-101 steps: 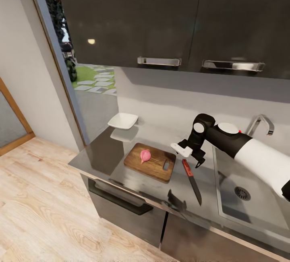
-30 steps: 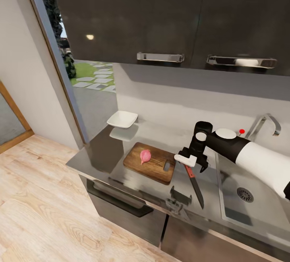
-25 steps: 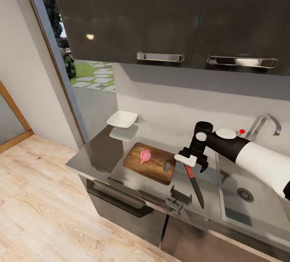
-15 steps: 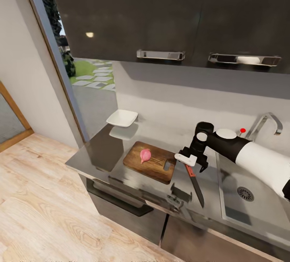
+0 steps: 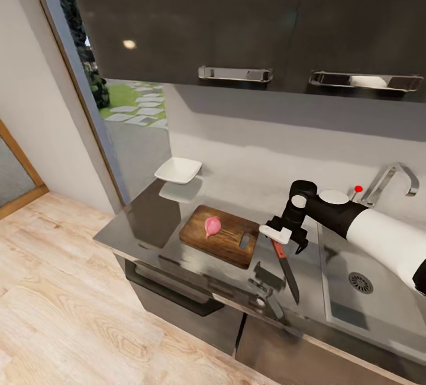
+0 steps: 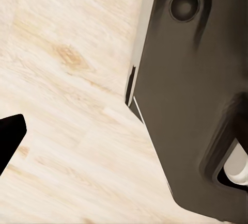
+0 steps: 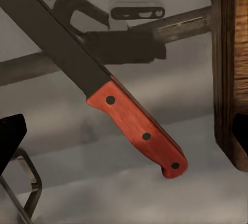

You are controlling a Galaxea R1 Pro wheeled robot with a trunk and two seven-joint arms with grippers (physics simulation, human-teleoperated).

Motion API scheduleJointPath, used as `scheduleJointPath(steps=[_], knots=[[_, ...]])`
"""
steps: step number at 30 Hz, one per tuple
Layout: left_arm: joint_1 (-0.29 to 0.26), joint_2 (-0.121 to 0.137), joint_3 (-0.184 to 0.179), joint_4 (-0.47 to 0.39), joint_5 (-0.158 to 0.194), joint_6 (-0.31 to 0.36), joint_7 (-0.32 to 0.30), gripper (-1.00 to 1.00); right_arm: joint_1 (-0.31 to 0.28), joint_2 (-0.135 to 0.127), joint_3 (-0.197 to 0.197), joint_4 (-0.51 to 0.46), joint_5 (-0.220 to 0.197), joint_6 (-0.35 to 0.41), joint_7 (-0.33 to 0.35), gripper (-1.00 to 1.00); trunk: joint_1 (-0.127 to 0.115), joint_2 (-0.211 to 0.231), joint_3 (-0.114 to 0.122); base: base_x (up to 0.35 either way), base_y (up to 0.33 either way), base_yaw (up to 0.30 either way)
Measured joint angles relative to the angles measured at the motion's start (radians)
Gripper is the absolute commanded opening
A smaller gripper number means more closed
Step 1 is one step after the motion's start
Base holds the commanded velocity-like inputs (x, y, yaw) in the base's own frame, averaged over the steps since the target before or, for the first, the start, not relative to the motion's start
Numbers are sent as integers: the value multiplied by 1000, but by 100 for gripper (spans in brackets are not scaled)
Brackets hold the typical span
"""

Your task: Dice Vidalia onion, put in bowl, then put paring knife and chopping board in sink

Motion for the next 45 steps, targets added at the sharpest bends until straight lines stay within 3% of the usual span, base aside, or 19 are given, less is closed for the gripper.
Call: scheduleJointPath(steps=[17, 25, 45], knots=[[0, -1, -1, 0, 0, -1, 0, 100, 0, 0, 2, 0, 0, 2, -4, 100, 0, 0, -27, 35, -12, 0], [0, -3, 0, 0, 0, 0, -1, 100, 0, 1, 2, 26, 2, 3, -57, 100, 0, 0, -40, 22, 0, 0], [0, -3, 0, 0, 0, -1, -1, 100, 3, 1, 3, 28, 3, 5, -59, 100, 0, 0, -71, 5, 0, 0]])
